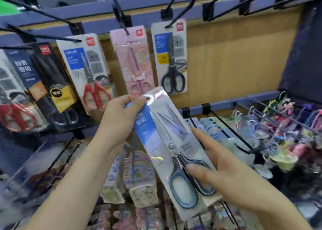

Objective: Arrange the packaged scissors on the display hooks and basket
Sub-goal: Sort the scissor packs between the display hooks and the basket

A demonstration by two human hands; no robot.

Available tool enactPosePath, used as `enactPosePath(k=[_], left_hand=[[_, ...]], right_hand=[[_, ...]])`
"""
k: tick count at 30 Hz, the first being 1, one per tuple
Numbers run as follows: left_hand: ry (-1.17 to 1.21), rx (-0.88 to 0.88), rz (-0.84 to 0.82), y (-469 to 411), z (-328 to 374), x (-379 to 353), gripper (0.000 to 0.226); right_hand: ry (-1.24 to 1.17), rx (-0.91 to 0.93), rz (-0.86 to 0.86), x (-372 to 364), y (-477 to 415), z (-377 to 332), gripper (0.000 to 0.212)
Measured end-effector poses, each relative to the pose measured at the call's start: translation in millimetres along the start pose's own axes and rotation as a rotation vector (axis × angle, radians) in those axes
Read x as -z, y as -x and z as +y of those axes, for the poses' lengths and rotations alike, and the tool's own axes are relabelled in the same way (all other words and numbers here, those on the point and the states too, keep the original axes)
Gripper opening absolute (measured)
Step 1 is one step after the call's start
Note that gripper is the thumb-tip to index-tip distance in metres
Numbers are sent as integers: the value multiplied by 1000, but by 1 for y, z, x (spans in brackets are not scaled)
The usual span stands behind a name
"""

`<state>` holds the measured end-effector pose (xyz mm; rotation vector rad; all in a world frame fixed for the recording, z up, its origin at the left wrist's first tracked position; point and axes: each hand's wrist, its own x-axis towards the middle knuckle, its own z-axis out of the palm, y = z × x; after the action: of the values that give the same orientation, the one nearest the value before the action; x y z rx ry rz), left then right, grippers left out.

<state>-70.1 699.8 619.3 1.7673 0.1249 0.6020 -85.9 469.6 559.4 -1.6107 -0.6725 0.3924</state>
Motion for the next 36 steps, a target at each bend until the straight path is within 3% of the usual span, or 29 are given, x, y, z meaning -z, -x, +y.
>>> enactPosePath(k=[5, 9, 12, 15, 18, 23, 27, 32, 36], left_hand=[[60, 41, -46, -5, 19, -32, 30], [117, 14, -113, -8, 38, -54, 18], [144, -190, -128, -4, 67, -78, 8], [78, -448, -120, -3, 103, -100, 9], [27, -639, -85, -10, 130, -121, 10], [-20, -822, -40, -28, 149, -147, 7], [15, -807, -47, -41, 156, -157, 5], [159, -495, -288, -55, 163, -157, 11], [139, -368, -260, -60, 156, -163, 23]], right_hand=[[-90, 156, 159, 27, 6, 3, 36], [-168, 254, 250, 46, 10, 12, 30], [-164, 323, 318, 60, 7, 17, 20], [-165, 382, 327, 71, 1, 13, 37], [-185, 476, 380, 80, -8, 4, 30], [-210, 563, 446, 95, -14, -8, 35], [-250, 585, 443, 102, -13, -11, 15], [-339, 589, 381, 106, -5, -13, 32], [-394, 545, 398, 104, -5, -10, 26]])
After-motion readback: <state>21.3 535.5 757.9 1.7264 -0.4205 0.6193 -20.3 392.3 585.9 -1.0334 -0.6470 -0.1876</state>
